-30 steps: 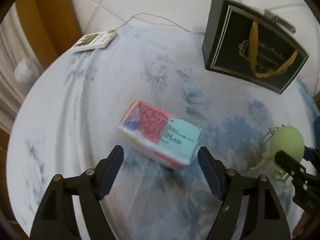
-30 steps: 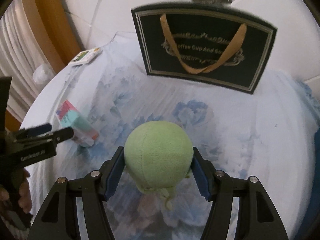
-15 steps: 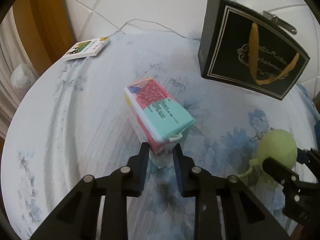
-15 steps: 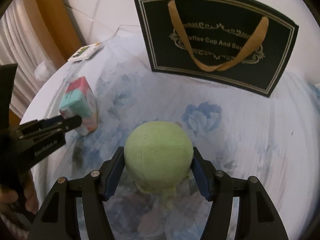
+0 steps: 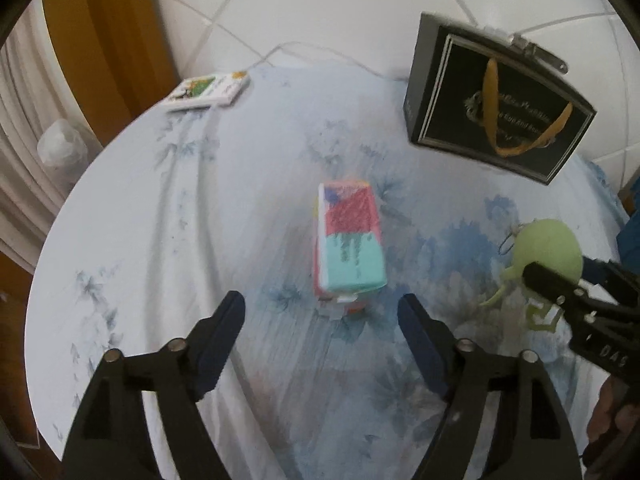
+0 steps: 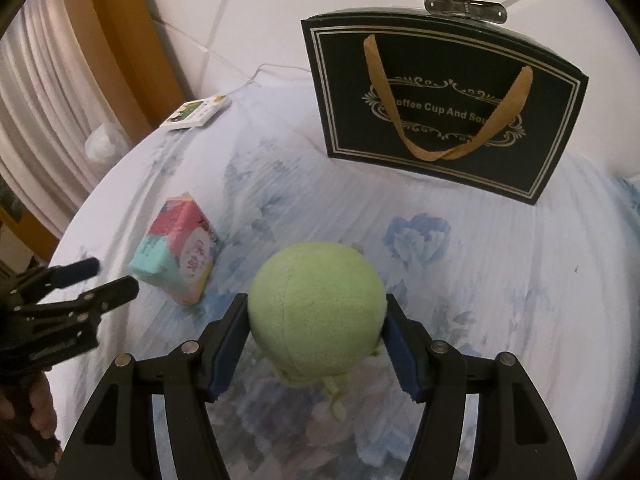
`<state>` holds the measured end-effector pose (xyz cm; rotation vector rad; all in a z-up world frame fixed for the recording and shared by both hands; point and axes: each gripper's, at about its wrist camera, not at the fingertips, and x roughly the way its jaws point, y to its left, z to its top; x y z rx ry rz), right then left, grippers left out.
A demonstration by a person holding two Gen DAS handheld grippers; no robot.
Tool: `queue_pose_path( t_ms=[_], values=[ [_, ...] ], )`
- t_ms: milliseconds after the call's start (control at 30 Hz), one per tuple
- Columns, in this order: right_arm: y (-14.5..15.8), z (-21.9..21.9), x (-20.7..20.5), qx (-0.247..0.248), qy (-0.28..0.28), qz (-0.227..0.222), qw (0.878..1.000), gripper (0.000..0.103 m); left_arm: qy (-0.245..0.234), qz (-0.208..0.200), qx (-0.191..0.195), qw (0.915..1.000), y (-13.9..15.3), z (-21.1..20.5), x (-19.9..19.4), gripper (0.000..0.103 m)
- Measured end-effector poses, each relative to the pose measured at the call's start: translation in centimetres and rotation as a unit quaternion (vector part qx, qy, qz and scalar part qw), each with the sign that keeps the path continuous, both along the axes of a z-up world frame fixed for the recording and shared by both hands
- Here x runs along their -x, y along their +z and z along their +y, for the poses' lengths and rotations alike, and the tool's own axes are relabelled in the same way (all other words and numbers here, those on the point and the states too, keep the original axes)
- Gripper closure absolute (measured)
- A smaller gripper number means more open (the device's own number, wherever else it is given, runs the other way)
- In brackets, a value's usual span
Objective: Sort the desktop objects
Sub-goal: 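Grasp the Kotex pad pack with the left tool while the right holds the green plush, then carry the Kotex pack and green plush with both tools over the blue bin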
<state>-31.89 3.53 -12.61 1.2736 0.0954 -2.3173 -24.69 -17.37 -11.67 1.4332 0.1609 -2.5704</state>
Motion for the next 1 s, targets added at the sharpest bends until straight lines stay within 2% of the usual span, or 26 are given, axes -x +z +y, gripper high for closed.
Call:
queue_pose_path(
  t_ms=[133, 267, 300, 333, 467, 600, 700, 800, 1000],
  values=[
    [0.2, 0.1, -0.1, 0.002, 0.002, 0.002, 1.000, 0.039, 0.007, -0.008, 0.009, 0.9999, -0.9, 0.8, 2.1, 0.024],
    [0.0, 0.2, 0.4, 0.001, 0.000, 0.000, 1.000, 0.039, 0.016, -0.029, 0.019, 0.9993, -3.1, 1.0, 4.9, 0.024],
    [-0.2, 0.3, 0.5, -0.001, 0.000, -0.001, 1.000, 0.039, 0.016, -0.032, 0.020, 0.9992, -3.7, 1.1, 5.3, 0.032],
    [-0.4, 0.2, 0.8, -0.004, 0.000, -0.002, 1.000, 0.039, 0.013, -0.030, 0.017, 0.9993, -3.9, 1.1, 5.5, 0.059],
    [-0.3, 0.2, 1.1, -0.006, -0.001, 0.001, 1.000, 0.039, -0.004, -0.011, 0.009, 0.9999, -2.7, 1.8, 4.6, 0.060],
    [1.9, 0.4, 0.0, -0.003, -0.005, 0.028, 1.000, 0.039, -0.028, 0.029, 0.021, 0.9990, 1.0, 3.8, 2.0, 0.060],
    [5.2, 1.0, -2.1, 0.000, -0.009, 0.063, 0.998, 0.039, -0.048, 0.070, 0.026, 0.9961, 4.8, 5.3, -0.5, 0.060],
    [9.4, 1.8, -5.3, 0.003, -0.019, 0.110, 0.994, 0.039, -0.071, 0.118, 0.023, 0.9901, 9.3, 6.7, -3.6, 0.060],
    [17.2, 4.8, -13.7, 0.009, -0.064, 0.195, 0.979, 0.038, -0.125, 0.187, 0.019, 0.9740, 15.4, 10.3, -9.3, 0.060]
  ],
)
